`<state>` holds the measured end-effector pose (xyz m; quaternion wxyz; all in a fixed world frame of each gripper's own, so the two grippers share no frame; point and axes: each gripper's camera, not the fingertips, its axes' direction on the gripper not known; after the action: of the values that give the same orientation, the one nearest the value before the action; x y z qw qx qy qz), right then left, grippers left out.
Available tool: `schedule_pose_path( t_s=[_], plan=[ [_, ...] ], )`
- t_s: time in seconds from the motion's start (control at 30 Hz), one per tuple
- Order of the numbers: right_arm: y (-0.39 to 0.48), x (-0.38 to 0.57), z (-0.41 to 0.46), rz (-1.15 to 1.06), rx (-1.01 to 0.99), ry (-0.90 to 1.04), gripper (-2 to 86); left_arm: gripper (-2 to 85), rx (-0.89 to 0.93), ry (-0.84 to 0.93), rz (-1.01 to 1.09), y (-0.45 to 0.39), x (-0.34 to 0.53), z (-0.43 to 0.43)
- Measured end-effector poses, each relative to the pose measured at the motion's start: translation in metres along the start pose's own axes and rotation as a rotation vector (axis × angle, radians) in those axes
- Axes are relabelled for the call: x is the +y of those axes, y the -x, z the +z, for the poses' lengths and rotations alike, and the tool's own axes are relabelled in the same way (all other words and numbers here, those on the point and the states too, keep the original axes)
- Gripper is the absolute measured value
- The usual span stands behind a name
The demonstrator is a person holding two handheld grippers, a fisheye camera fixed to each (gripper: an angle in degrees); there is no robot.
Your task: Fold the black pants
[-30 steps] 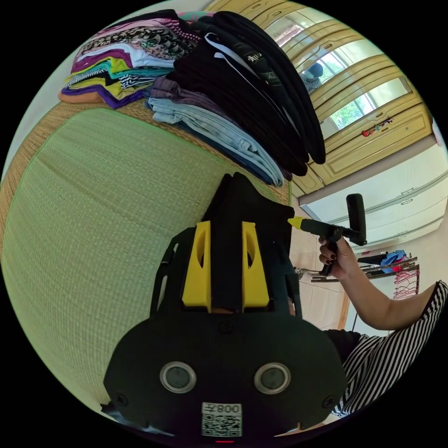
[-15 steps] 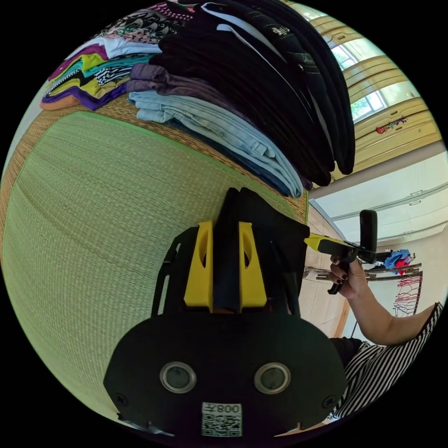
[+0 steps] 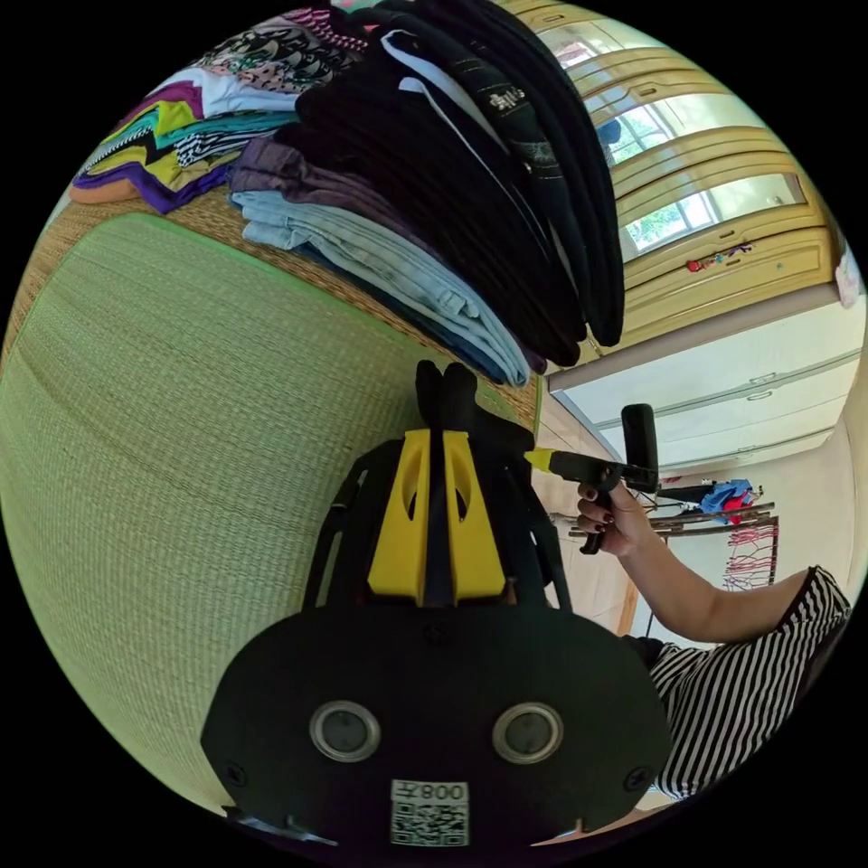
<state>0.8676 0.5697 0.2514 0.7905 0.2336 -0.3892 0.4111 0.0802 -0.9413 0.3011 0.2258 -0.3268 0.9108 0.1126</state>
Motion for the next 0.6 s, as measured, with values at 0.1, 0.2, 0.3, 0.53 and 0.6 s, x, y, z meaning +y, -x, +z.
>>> schedule_pose_path(
  t_s=[0.1,0.2,0.3,0.53,0.6],
  plan=[
    [0.01,0.002,-0.003,-0.023,-0.017,-0.002,4.6,2.5,0.001,-0.006,0.033,-0.007,0.005,-0.015],
    [0.025,0.006,-0.006,-0.06,-0.029,-0.005,3.9,2.5,0.004,-0.016,0.069,-0.015,0.013,-0.031],
    [0.043,0.012,-0.009,-0.1,-0.042,-0.014,3.5,2.5,-0.008,-0.022,0.098,-0.022,0.024,-0.046],
    [0.117,0.037,-0.013,-0.262,-0.07,-0.044,3.2,2.5,-0.035,-0.053,0.166,-0.023,0.062,-0.087],
    [0.141,0.045,-0.01,-0.311,-0.085,-0.042,3.1,2.5,-0.028,-0.078,0.179,-0.02,0.077,-0.1]
  ],
)
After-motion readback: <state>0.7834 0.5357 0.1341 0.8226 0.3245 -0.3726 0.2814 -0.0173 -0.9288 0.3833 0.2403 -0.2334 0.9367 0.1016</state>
